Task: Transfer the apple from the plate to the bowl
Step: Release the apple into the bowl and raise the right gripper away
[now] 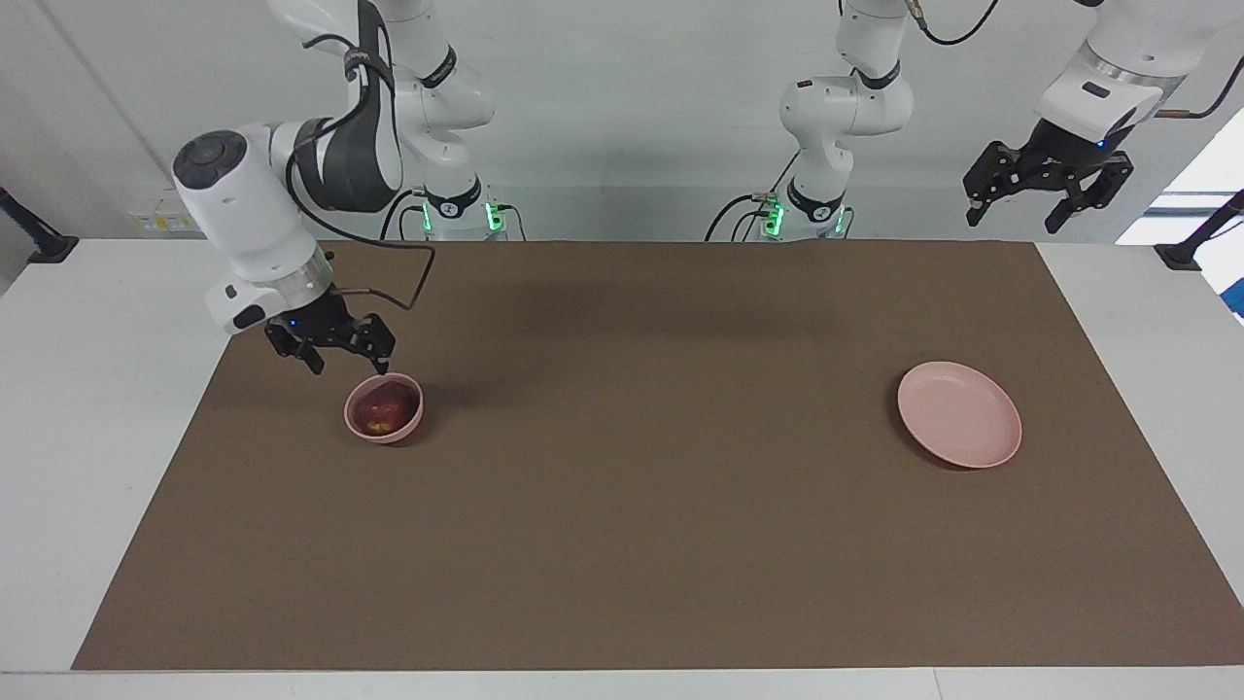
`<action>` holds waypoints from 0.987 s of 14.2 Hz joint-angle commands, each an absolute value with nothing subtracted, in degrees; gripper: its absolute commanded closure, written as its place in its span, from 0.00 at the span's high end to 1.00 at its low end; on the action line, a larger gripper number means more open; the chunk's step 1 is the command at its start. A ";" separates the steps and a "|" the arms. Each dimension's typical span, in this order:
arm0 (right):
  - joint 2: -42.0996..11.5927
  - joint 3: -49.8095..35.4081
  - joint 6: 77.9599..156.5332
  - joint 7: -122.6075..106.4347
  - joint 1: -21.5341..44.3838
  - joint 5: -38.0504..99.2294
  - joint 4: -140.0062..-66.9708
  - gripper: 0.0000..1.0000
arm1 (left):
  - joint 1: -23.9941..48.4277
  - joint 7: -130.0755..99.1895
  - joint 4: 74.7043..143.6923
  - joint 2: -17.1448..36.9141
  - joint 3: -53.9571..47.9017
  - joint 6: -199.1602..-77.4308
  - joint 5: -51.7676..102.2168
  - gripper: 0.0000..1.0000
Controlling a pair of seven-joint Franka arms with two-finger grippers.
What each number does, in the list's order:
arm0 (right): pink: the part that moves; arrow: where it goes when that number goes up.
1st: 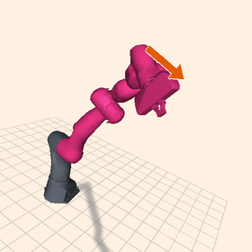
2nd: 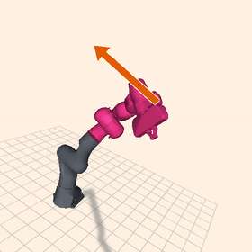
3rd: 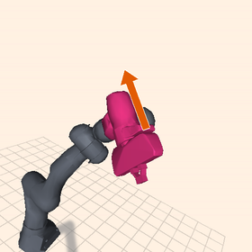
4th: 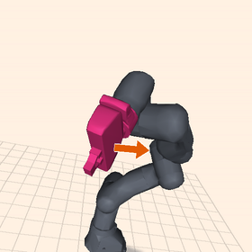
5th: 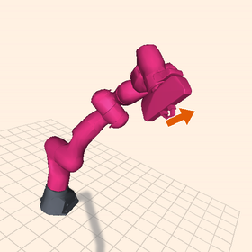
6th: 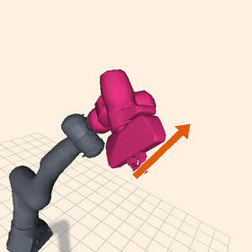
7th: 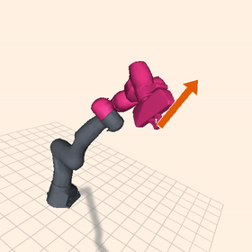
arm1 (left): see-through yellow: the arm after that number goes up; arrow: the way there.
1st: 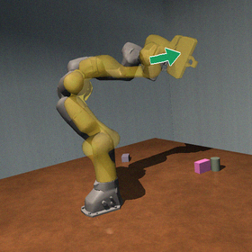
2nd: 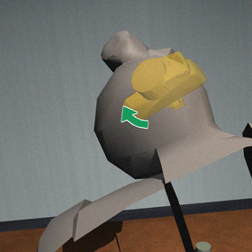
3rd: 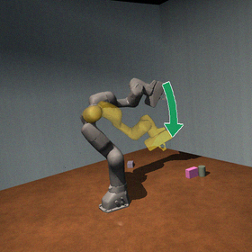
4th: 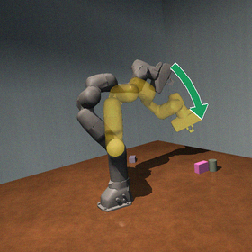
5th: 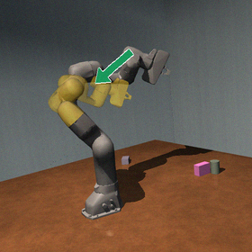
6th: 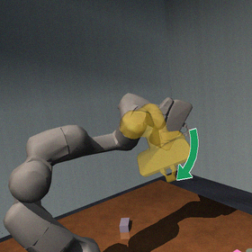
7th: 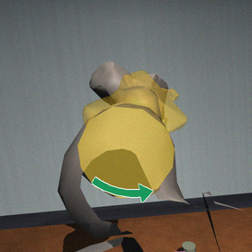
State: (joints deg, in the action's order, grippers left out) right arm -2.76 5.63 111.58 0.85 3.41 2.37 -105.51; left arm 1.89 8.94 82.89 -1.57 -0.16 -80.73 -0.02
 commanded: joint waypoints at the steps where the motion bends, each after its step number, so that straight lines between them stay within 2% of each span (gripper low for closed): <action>1: 1.04 5.10 104.88 5.09 4.13 -0.44 -102.93 1.00 | 1.67 9.40 84.46 -3.08 -0.18 -80.42 -0.79 1.00; 5: 2.64 5.19 92.40 6.50 3.96 0.00 -93.89 1.00 | 1.67 9.40 84.46 -3.08 -0.18 -80.42 -0.79 1.00; 8: 3.16 5.45 87.11 6.42 3.87 0.09 -88.61 1.00 | 1.67 9.40 84.46 -3.08 -0.18 -80.51 -0.79 1.00; 14: 7.20 5.10 83.32 5.63 3.34 0.70 -88.06 1.00 | 1.67 9.40 84.46 -3.08 -0.26 -80.42 -0.79 1.00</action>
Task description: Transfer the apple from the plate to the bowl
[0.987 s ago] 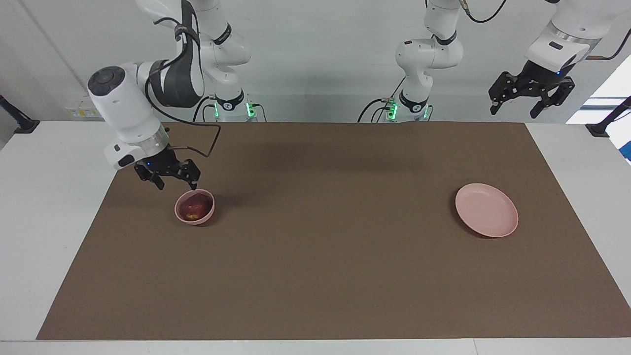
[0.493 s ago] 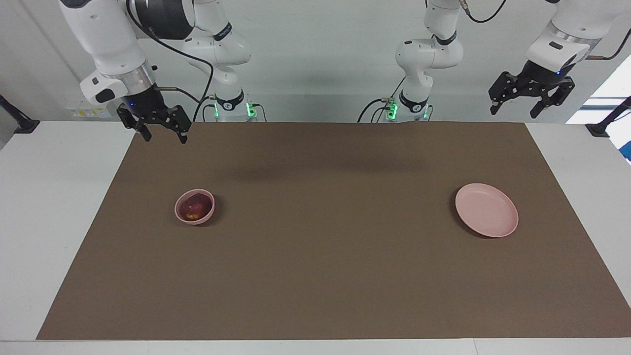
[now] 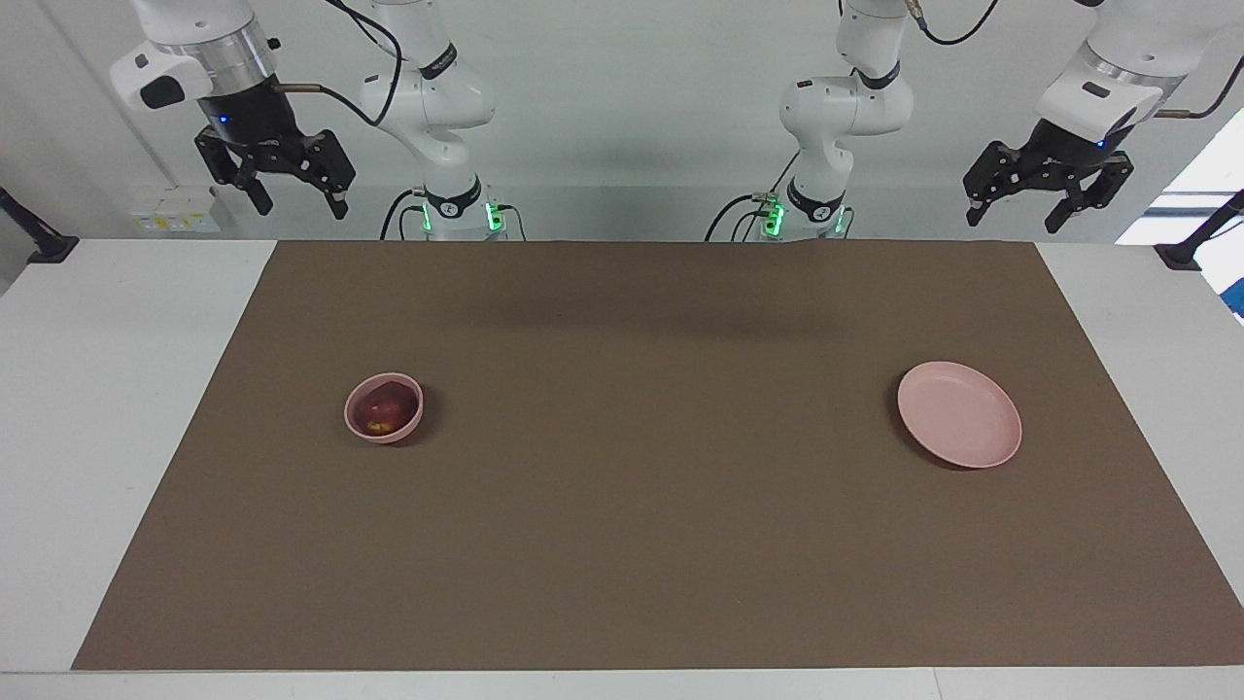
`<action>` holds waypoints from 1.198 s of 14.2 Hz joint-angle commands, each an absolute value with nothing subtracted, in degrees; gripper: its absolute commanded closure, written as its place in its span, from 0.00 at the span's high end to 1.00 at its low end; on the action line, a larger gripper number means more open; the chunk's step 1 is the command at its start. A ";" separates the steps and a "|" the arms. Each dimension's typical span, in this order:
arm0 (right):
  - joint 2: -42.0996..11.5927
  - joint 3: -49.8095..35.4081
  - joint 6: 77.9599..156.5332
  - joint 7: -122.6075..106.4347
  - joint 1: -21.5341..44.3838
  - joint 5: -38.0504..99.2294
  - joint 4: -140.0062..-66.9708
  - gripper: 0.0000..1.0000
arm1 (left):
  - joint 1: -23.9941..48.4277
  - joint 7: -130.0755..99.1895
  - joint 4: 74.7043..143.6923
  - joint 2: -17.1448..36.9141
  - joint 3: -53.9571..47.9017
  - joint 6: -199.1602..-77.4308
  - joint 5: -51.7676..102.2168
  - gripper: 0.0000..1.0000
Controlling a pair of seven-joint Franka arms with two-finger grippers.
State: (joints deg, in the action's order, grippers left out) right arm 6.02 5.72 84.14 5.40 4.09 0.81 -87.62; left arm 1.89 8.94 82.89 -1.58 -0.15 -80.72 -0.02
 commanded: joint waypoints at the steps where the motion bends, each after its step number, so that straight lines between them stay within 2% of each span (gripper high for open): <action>1: 7.64 5.18 83.15 5.63 3.51 0.70 -88.94 1.00 | 1.67 9.40 84.46 -3.08 -0.26 -80.42 -0.79 1.00; 17: 7.91 5.27 82.71 0.09 3.25 -1.49 -88.94 1.00 | 1.67 9.40 84.81 -3.34 -0.26 -79.55 -0.79 1.00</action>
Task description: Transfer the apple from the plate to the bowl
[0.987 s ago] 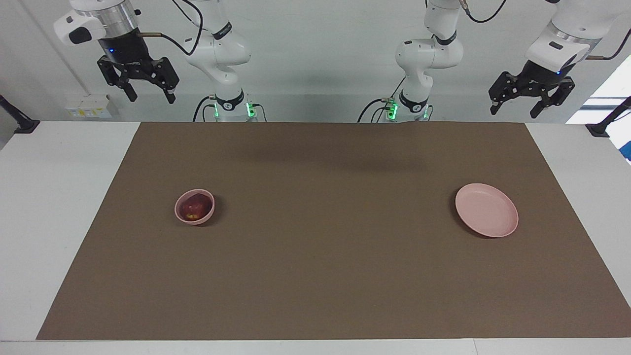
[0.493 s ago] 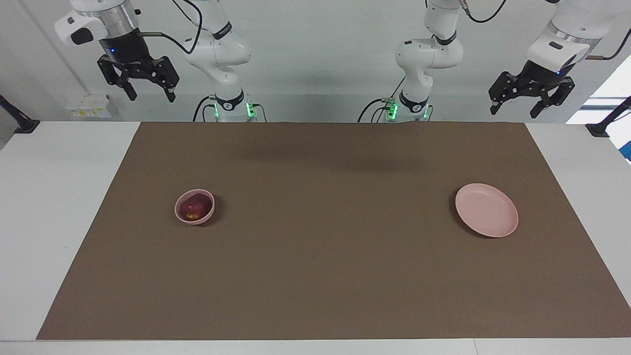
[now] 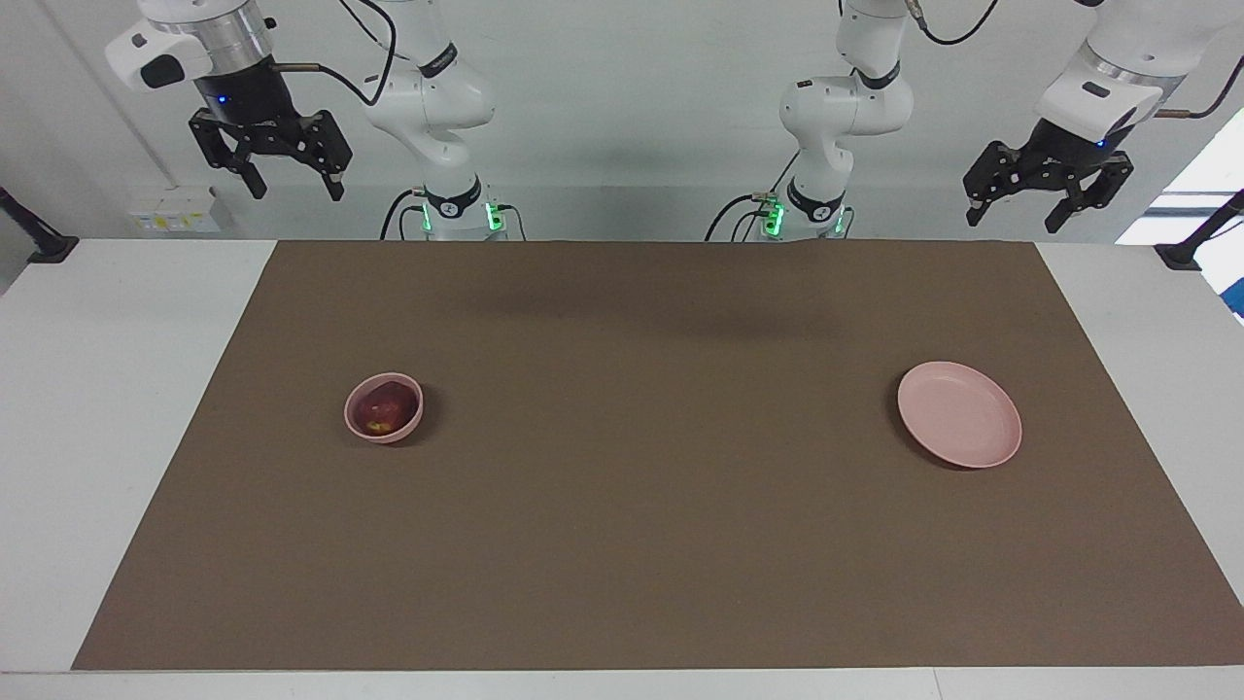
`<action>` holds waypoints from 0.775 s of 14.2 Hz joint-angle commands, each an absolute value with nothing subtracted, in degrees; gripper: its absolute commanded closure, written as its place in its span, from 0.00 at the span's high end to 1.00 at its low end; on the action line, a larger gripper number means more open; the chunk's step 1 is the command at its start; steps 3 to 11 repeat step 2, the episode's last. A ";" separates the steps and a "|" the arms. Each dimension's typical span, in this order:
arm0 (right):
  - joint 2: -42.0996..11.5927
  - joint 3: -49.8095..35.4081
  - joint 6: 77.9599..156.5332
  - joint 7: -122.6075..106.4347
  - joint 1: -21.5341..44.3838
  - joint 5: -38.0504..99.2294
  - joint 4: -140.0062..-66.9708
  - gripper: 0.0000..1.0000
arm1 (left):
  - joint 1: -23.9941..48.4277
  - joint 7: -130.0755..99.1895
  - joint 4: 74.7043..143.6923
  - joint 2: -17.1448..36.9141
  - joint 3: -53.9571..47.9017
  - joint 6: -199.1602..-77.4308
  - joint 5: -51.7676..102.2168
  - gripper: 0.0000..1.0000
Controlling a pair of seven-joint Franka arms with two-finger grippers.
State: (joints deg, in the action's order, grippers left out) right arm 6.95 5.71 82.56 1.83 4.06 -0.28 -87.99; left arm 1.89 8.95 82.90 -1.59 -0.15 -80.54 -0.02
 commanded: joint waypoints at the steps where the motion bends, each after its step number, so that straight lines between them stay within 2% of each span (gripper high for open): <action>1: 7.91 5.27 82.71 0.09 3.25 -1.58 -88.95 1.00 | 1.67 9.32 84.81 -3.51 -0.18 -77.19 -0.79 1.00; 11: 7.91 5.27 82.71 -0.09 3.25 -1.58 -89.12 1.00 | 1.58 9.49 84.81 -3.60 -0.18 -76.30 -0.79 1.00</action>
